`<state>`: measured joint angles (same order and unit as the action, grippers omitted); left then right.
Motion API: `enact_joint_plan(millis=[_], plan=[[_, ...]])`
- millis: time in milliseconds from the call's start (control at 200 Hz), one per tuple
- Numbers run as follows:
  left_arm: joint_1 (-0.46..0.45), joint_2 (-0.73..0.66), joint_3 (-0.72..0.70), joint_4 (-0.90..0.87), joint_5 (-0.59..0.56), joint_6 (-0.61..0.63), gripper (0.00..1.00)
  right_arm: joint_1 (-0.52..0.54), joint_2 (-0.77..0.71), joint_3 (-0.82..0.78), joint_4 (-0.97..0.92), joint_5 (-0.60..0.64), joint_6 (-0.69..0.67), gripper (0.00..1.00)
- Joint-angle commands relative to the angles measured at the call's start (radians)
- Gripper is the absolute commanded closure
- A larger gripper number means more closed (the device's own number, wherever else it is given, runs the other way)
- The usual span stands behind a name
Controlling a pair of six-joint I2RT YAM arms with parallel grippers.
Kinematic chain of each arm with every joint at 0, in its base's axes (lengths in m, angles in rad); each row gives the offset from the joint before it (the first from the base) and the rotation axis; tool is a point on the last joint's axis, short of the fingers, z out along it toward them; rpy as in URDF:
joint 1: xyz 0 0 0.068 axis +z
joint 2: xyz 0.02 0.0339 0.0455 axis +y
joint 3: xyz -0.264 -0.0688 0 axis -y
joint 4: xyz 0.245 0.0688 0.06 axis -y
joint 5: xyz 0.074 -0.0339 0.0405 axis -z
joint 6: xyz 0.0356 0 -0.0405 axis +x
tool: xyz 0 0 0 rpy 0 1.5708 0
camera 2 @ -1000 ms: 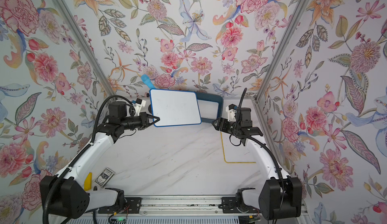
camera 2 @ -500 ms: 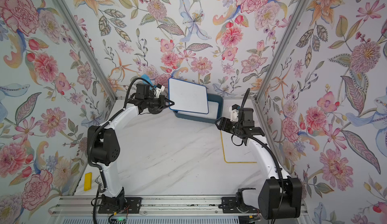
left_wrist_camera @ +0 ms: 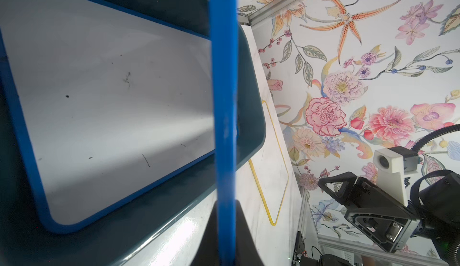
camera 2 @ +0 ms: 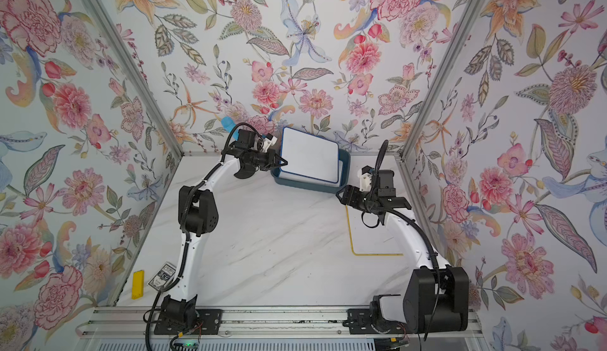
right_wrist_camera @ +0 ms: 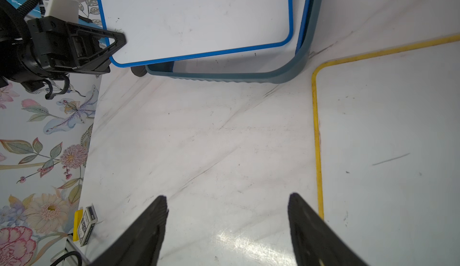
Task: Put the whiteboard into the storage box
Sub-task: Place the whiteboard in the storage box.
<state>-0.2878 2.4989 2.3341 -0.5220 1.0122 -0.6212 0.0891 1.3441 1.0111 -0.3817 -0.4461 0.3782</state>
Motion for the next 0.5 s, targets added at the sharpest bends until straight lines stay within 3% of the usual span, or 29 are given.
enact_joint_plan(millis=[0, 290, 495], plan=[[-0.002, 0.055, 0.068, -0.017, -0.013, 0.02, 1.0, -0.006, 0.018, -0.014, -0.006, -0.022, 0.012, 0.24], [-0.025, 0.089, 0.057, -0.281, -0.218, 0.193, 0.99, 0.0, 0.021, -0.041, 0.019, -0.043, 0.028, 0.24], [-0.067, 0.083, 0.098, -0.268, -0.291, 0.162, 0.96, 0.004, 0.015, -0.057, 0.041, -0.054, 0.043, 0.24]])
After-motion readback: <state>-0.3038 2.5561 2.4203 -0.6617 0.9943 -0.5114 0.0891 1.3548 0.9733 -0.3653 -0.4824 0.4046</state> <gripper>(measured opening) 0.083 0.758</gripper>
